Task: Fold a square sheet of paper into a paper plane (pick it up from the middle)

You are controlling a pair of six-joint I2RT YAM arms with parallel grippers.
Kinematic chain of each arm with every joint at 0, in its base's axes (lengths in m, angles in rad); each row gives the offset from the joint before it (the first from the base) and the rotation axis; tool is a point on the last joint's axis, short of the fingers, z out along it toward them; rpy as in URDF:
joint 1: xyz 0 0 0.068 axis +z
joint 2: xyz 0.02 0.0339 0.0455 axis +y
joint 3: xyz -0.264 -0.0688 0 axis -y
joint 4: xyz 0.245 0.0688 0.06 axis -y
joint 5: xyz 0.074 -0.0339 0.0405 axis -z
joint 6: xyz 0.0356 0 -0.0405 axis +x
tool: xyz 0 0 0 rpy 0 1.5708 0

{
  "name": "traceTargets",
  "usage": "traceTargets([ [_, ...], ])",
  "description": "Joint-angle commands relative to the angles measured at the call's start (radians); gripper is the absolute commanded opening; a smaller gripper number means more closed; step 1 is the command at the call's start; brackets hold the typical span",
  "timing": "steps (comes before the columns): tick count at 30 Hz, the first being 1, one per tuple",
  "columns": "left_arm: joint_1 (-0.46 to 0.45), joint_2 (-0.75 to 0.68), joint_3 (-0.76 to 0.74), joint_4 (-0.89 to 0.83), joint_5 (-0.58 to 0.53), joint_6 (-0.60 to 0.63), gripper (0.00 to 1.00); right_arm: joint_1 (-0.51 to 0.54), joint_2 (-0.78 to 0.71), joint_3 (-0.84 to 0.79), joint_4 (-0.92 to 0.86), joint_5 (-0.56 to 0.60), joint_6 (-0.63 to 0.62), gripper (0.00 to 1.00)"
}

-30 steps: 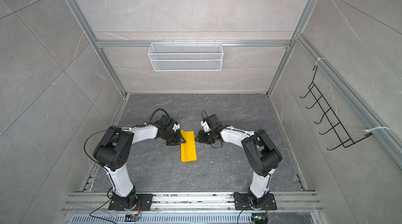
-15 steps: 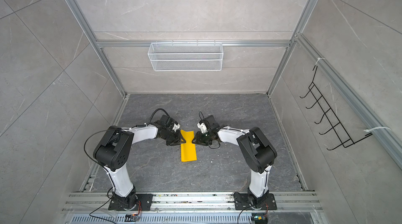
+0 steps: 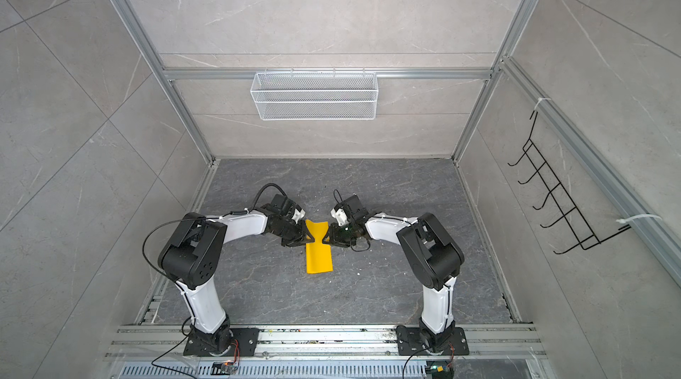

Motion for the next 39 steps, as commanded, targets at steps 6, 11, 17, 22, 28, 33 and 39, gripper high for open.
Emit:
traceTargets([
  [6,0.004,0.049,0.007,-0.064,-0.040,0.048,0.23,-0.062,-0.106,-0.075,0.074,0.098,0.083,0.36],
  [11,0.003,0.050,0.013,-0.067,-0.041,0.051,0.24,-0.062,-0.077,-0.061,0.081,0.046,0.076,0.36],
  [17,0.003,0.061,0.023,-0.085,-0.041,0.069,0.26,-0.055,-0.058,-0.044,0.076,0.022,0.066,0.36],
  [22,0.003,0.072,0.028,-0.107,-0.040,0.096,0.26,-0.040,-0.036,-0.020,0.057,0.004,0.053,0.36],
  [28,0.004,0.083,0.030,-0.124,-0.038,0.130,0.27,-0.027,-0.007,0.010,0.028,-0.003,0.041,0.36],
  [33,0.003,0.093,0.034,-0.132,-0.037,0.145,0.25,-0.014,0.015,0.034,0.004,-0.012,0.024,0.36],
  [39,0.004,0.097,0.034,-0.137,-0.046,0.151,0.25,-0.003,0.037,0.047,-0.001,-0.029,0.022,0.36],
])
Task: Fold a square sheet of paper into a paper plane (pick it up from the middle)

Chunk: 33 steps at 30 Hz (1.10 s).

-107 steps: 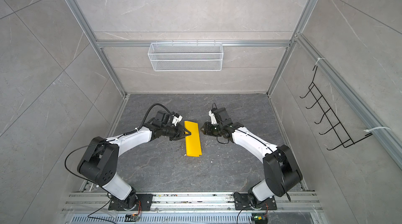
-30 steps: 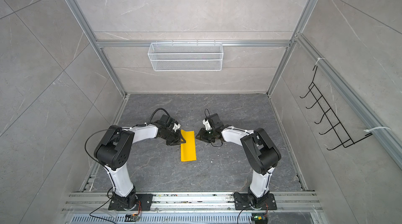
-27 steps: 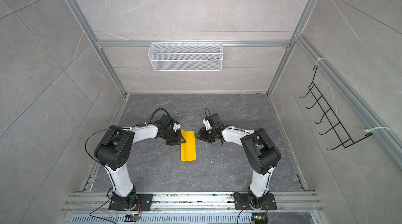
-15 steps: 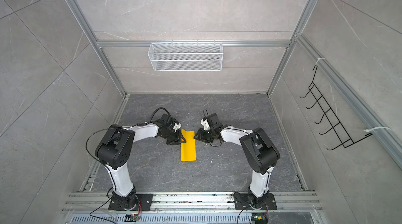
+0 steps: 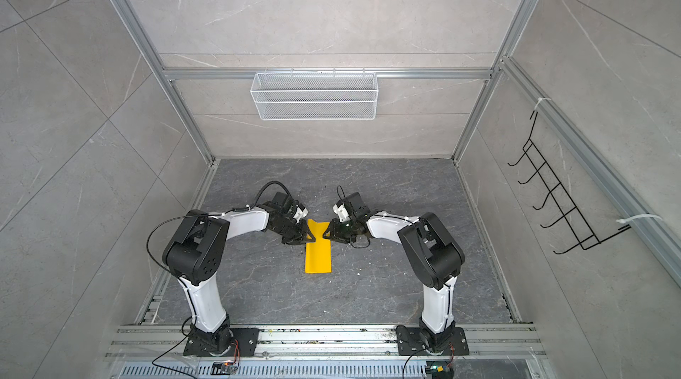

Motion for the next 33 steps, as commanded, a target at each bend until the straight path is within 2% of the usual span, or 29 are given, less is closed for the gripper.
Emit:
traceTargets([
  [1,-0.002,0.058,-0.020,-0.072,-0.082,0.032,0.25,0.011,0.031,0.031,-0.029,-0.023,-0.019,0.36],
  [14,-0.003,0.062,-0.020,-0.070,-0.087,0.027,0.25,0.023,0.070,0.054,-0.047,-0.035,-0.024,0.36],
  [27,-0.003,0.056,-0.007,-0.074,-0.092,0.019,0.25,0.023,0.117,0.049,-0.111,0.016,-0.053,0.35],
  [33,0.007,-0.048,0.057,-0.131,-0.091,-0.024,0.36,0.023,0.139,0.041,-0.160,0.054,-0.073,0.35],
])
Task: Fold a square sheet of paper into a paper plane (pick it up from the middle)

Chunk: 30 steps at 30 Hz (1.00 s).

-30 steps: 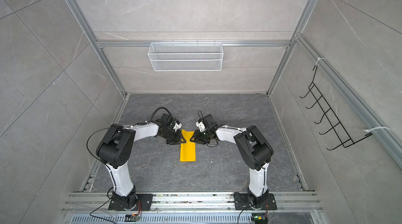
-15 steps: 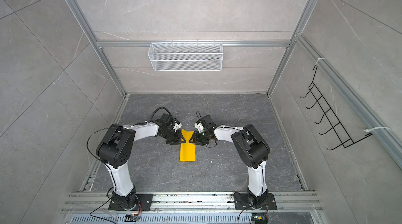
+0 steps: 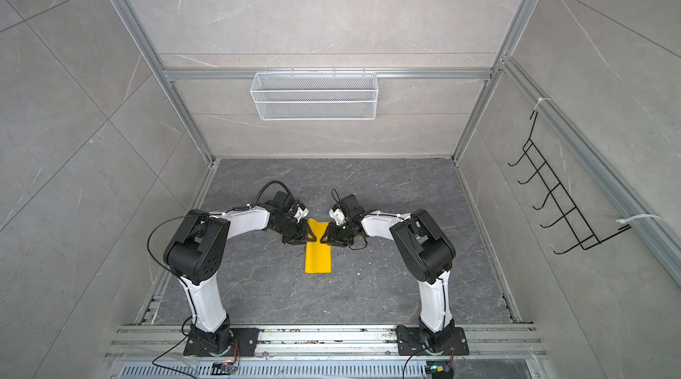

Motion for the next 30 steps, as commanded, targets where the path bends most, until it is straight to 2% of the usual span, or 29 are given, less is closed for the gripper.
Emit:
traceTargets([
  [1,0.012,-0.073,0.041,-0.102,-0.081,-0.030,0.40,0.008,0.068,-0.010,-0.101,0.080,-0.036,0.35],
  [5,0.018,-0.181,0.060,-0.119,-0.125,-0.071,0.48,0.007,0.087,0.001,-0.134,0.100,-0.038,0.34],
  [8,0.015,-0.235,0.033,-0.086,-0.115,-0.112,0.48,0.008,0.097,0.010,-0.157,0.118,-0.040,0.34],
  [12,-0.015,-0.269,-0.029,0.059,-0.006,-0.205,0.41,0.010,0.107,0.019,-0.185,0.139,-0.045,0.34],
  [15,-0.052,-0.249,-0.052,0.111,0.002,-0.235,0.34,0.009,0.117,0.027,-0.201,0.153,-0.047,0.33],
  [20,-0.063,-0.180,-0.061,0.068,-0.028,-0.217,0.26,0.009,0.136,0.034,-0.219,0.164,-0.042,0.33],
  [25,-0.063,-0.127,-0.074,0.051,-0.012,-0.195,0.23,0.009,0.148,0.047,-0.241,0.184,-0.047,0.33],
  [30,-0.063,-0.094,-0.084,-0.001,-0.065,-0.163,0.23,0.009,0.157,0.051,-0.254,0.203,-0.045,0.33],
])
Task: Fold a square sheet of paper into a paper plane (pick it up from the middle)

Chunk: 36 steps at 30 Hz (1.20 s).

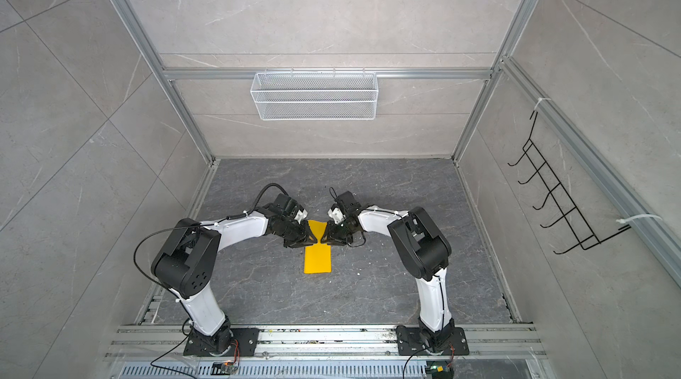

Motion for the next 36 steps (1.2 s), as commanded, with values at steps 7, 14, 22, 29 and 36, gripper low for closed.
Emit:
traceTargets([
  [7,0.003,0.032,-0.009,-0.085,-0.077,0.061,0.23,0.008,0.129,-0.041,-0.125,0.203,-0.024,0.32],
  [14,0.003,0.036,-0.041,-0.109,-0.130,0.063,0.23,0.008,0.137,-0.037,-0.136,0.223,-0.029,0.32],
  [22,0.007,-0.056,-0.067,-0.176,-0.171,0.073,0.23,0.008,0.132,-0.027,-0.159,0.239,-0.047,0.32],
  [29,0.011,-0.141,0.008,-0.134,-0.108,0.079,0.23,0.007,0.131,-0.012,-0.158,0.239,-0.055,0.32],
  [36,0.010,-0.036,0.081,-0.042,-0.080,0.061,0.22,0.008,0.135,-0.012,-0.149,0.238,-0.055,0.32],
])
